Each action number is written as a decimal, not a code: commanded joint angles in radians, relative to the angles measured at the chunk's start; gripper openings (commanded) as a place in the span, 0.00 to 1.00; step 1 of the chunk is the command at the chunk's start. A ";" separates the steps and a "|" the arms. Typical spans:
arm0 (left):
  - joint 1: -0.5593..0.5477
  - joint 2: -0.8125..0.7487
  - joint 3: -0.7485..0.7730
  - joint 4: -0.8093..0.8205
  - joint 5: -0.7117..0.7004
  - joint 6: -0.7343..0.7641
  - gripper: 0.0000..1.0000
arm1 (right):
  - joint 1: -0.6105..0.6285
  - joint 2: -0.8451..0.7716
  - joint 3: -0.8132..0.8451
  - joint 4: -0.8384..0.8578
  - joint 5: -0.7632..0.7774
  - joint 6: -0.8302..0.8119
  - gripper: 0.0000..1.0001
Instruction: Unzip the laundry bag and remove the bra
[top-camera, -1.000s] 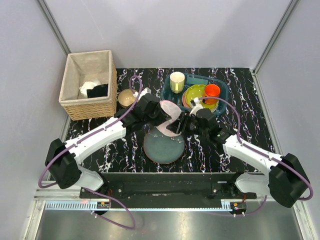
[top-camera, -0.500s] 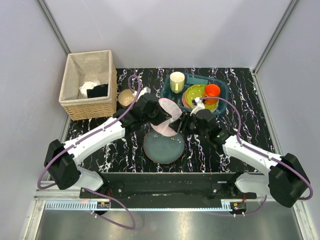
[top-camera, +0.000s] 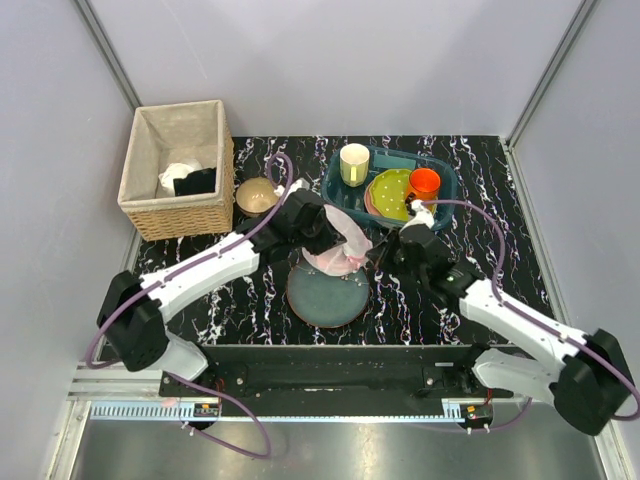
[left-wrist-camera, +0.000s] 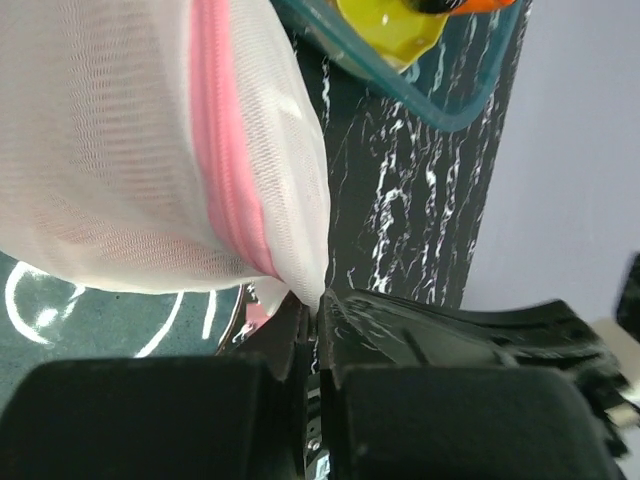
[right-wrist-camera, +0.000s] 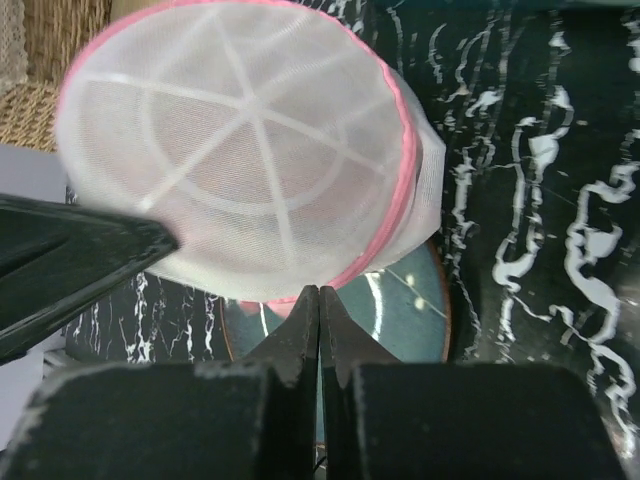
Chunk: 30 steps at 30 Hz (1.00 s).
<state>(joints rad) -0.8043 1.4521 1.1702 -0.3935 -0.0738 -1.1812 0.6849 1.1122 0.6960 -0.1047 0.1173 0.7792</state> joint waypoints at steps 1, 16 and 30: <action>-0.019 0.082 0.049 0.002 0.113 0.060 0.00 | -0.004 -0.165 -0.044 -0.125 0.142 0.009 0.00; -0.108 0.237 0.289 -0.073 0.022 0.086 0.00 | -0.005 -0.293 -0.036 -0.244 -0.002 0.043 0.24; -0.107 0.323 0.307 -0.110 0.054 0.057 0.00 | -0.005 -0.232 -0.142 -0.074 -0.056 0.127 0.42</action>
<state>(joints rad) -0.9115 1.7699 1.4319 -0.4793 -0.0280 -1.1107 0.6804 0.8555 0.6159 -0.3042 0.1078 0.8509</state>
